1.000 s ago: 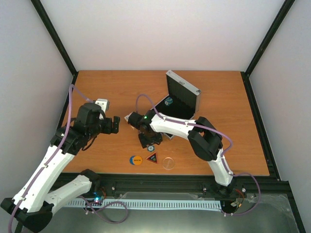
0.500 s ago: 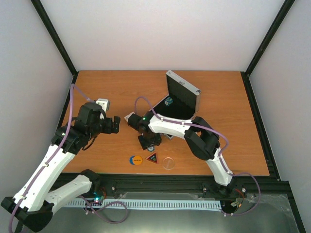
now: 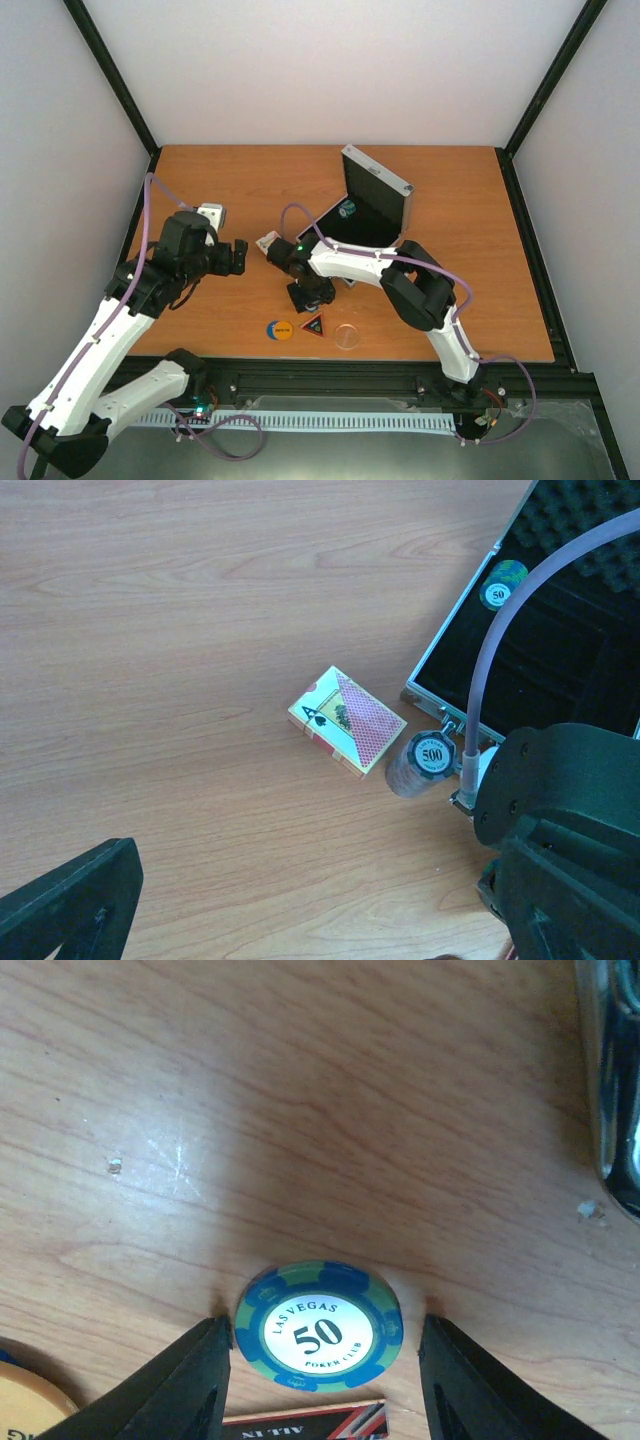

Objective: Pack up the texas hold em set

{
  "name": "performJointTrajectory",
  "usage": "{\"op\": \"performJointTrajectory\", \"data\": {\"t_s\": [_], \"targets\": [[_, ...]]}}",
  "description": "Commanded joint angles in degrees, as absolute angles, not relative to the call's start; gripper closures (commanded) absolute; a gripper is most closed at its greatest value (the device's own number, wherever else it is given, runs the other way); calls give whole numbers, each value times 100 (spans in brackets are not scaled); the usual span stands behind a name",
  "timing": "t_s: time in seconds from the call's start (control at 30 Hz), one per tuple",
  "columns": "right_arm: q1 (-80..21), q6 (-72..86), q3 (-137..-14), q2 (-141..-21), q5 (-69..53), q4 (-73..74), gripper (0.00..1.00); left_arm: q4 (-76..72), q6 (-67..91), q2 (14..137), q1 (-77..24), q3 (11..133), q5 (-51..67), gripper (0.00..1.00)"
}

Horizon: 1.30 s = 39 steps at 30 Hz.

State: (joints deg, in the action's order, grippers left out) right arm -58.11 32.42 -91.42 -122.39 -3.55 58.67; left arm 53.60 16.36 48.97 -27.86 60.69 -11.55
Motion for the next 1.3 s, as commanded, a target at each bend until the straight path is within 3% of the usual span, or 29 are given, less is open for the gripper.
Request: {"op": "performJointTrajectory", "data": {"t_s": [0.0, 0.4, 0.9, 0.97, 1.27], "targets": [[-5801, 3278, -8942, -12226, -397, 5727, 47, 5333, 1697, 4826, -2760, 6108, -1112, 0], [-5801, 3339, -8690, -12179, -371, 5600, 65, 5407, 1700, 4790, -2760, 6126, -1100, 0], [-5801, 3414, -9105, -11847, 41, 6032, 67, 5327, 1677, 4744, -2760, 6007, -1141, 0], [-5801, 3407, -9136, -11828, 55, 6023, 63, 5326, 1685, 4719, -2759, 5980, -1148, 0], [-5809, 3305, -9164, -11750, -124, 5938, 23, 5337, 1675, 4701, -2760, 6018, -1153, 0]]}}
